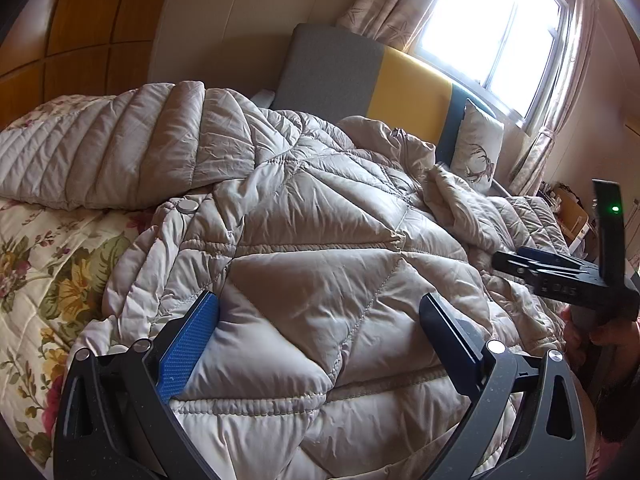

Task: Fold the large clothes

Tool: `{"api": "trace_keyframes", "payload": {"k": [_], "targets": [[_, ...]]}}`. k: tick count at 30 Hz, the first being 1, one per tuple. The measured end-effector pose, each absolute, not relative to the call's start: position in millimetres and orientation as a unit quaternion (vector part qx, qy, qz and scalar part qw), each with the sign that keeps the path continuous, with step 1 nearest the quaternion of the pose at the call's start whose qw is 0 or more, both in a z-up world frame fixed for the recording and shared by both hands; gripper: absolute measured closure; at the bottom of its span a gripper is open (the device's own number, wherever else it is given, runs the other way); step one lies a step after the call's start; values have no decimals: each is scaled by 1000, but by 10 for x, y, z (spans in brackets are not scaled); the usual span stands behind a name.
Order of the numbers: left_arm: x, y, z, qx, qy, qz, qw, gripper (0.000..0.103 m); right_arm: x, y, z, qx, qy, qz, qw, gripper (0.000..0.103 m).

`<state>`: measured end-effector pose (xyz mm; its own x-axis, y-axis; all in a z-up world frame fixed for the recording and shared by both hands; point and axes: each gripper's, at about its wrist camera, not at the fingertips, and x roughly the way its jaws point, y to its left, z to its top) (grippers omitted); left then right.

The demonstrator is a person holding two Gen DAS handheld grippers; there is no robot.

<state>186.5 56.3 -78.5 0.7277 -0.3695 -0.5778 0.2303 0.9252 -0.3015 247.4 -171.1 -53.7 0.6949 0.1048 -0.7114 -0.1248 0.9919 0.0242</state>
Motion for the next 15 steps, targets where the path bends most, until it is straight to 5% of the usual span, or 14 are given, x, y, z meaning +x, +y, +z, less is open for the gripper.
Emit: {"api": "trace_keyframes", "payload": {"k": [8, 15], "targets": [[1903, 487, -701, -85, 356, -148, 919, 4, 2015, -2336, -353, 72, 306, -55, 948, 3], [1935, 401, -55, -150, 326, -172, 918, 4, 1783, -3108, -572, 233, 281, -154, 918, 3]]}}
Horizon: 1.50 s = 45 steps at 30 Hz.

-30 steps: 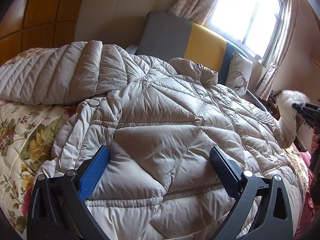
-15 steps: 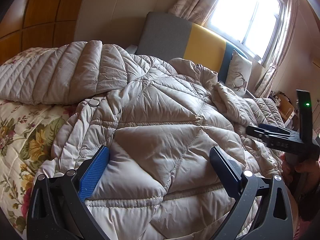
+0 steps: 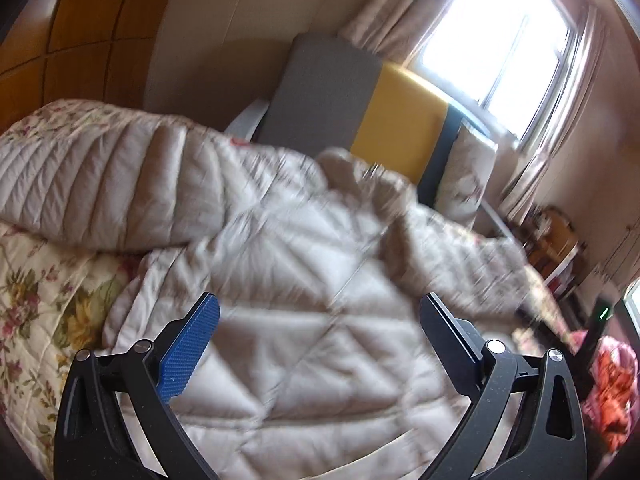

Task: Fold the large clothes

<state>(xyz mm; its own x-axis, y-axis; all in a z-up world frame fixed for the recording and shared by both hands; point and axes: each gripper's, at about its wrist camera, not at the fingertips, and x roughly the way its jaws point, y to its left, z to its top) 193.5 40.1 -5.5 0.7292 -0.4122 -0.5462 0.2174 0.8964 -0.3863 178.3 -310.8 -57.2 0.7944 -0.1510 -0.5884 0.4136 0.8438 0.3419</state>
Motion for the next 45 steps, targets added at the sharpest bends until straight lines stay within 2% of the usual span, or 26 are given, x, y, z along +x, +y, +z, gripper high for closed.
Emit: {"api": "trace_keyframes", "payload": {"k": [4, 8, 11, 14, 15, 16, 18, 24, 29, 32, 36, 40, 45], "targets": [[2121, 10, 122, -119, 331, -207, 913, 4, 1651, -3437, -705, 307, 284, -157, 894, 3], [2453, -448, -38, -82, 361, -235, 899, 6, 1623, -3571, -768, 338, 290, -145, 884, 3], [2775, -745, -283, -83, 403, -248, 877, 20, 1610, -3554, -826, 354, 286, -137, 880, 3], [2969, -911, -482, -96, 431, -257, 859, 43, 1598, -3544, -825, 356, 283, -135, 880, 3], [3003, -935, -520, -99, 437, -260, 856, 69, 1592, -3549, -824, 358, 281, -134, 880, 3], [3018, -936, -534, -98, 439, -255, 856, 87, 1599, -3550, -824, 361, 279, -133, 880, 3], [2987, -871, -483, -113, 424, -261, 860, 94, 1591, -3559, -833, 364, 276, -132, 880, 3], [2917, -401, -143, -125, 363, -224, 896, 97, 1561, -3536, -820, 362, 272, -132, 882, 3], [2884, -104, -426, -98, 377, -172, 905, 97, 1575, -3513, -815, 358, 278, -136, 881, 3], [2855, 24, -698, -131, 394, -166, 894, 97, 1591, -3494, -794, 352, 288, -146, 878, 2], [2808, 124, -800, -157, 390, -179, 889, 94, 1728, -3471, -578, 321, 314, -164, 879, 2], [2803, 136, -839, -159, 394, -181, 887, 94, 2109, -3541, -294, 272, 300, -197, 893, 2], [2832, 49, -875, -146, 398, -177, 888, 92, 2846, -3673, -500, 198, 377, -245, 871, 2]]}}
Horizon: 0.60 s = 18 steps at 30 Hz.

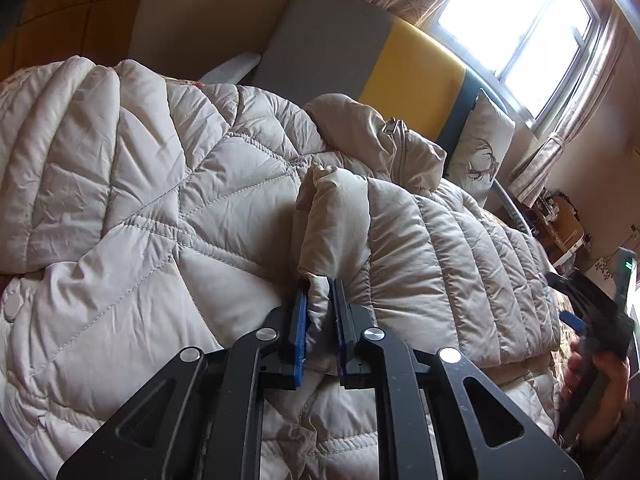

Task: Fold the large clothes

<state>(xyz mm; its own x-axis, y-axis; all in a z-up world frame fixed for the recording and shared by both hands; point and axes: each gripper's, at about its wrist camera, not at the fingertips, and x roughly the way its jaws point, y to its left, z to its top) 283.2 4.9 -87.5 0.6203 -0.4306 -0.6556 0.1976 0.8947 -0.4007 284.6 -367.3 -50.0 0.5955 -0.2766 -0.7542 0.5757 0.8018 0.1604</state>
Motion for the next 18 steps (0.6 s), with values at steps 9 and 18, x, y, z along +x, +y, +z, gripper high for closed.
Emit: {"api": "trace_keyframes", "payload": {"k": [9, 18], "targets": [[2944, -13, -999, -145, 413, -195, 878, 91, 3056, -3745, -919, 153, 415, -279, 852, 2], [2944, 105, -1033, -165, 412, -205, 872, 91, 2247, -3430, -376, 205, 346, -241, 883, 2]]}}
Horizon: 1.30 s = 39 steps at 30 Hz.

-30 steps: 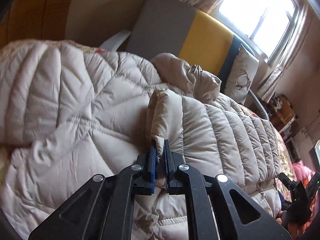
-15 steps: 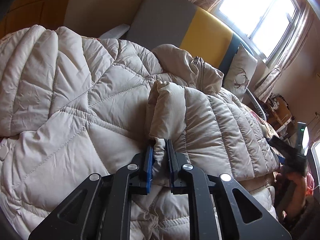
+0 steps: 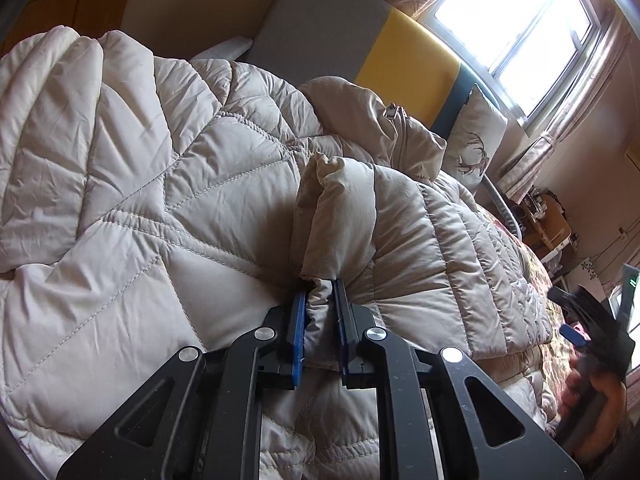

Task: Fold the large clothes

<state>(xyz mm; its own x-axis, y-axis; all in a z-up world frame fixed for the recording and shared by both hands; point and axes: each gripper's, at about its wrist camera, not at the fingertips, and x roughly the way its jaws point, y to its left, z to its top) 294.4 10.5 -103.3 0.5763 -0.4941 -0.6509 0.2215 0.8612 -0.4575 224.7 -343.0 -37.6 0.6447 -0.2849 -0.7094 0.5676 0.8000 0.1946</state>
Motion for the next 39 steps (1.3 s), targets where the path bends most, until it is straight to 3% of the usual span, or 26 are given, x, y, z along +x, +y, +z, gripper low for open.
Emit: {"api": "trace_keyframes", "payload": {"k": [5, 9, 12, 13, 16, 23, 29, 31, 35, 39], "targets": [[2914, 138, -1016, -173, 410, -208, 871, 91, 2372, -3070, -694, 142, 398, -201, 884, 2], [2888, 242, -965, -193, 413, -217, 863, 89, 2424, -3197, -871, 198, 416, -175, 870, 2], [2792, 381, -850, -223, 406, -229, 856, 67, 2406, -3205, -870, 204, 410, -171, 872, 2], [2746, 449, -790, -236, 397, -236, 855, 53, 2403, -3208, -870, 207, 409, -169, 873, 2], [2571, 757, -531, -257, 355, -230, 869, 34, 2376, -3218, -869, 210, 405, -168, 874, 2], [2335, 2091, -228, -332, 284, -105, 893, 33, 2365, -3226, -865, 214, 403, -166, 874, 2], [2133, 3369, -526, -434, 267, 63, 858, 36, 2361, -3235, -863, 214, 403, -166, 874, 2], [2106, 3673, -703, -474, 270, 92, 833, 43, 2361, -3234, -862, 214, 403, -165, 874, 2], [2160, 4001, -927, -520, 258, 93, 809, 48, 2359, -3236, -864, 214, 403, -165, 874, 2], [2324, 4132, -1129, -553, 244, 86, 792, 62, 2358, -3236, -863, 214, 403, -165, 874, 2]]}}
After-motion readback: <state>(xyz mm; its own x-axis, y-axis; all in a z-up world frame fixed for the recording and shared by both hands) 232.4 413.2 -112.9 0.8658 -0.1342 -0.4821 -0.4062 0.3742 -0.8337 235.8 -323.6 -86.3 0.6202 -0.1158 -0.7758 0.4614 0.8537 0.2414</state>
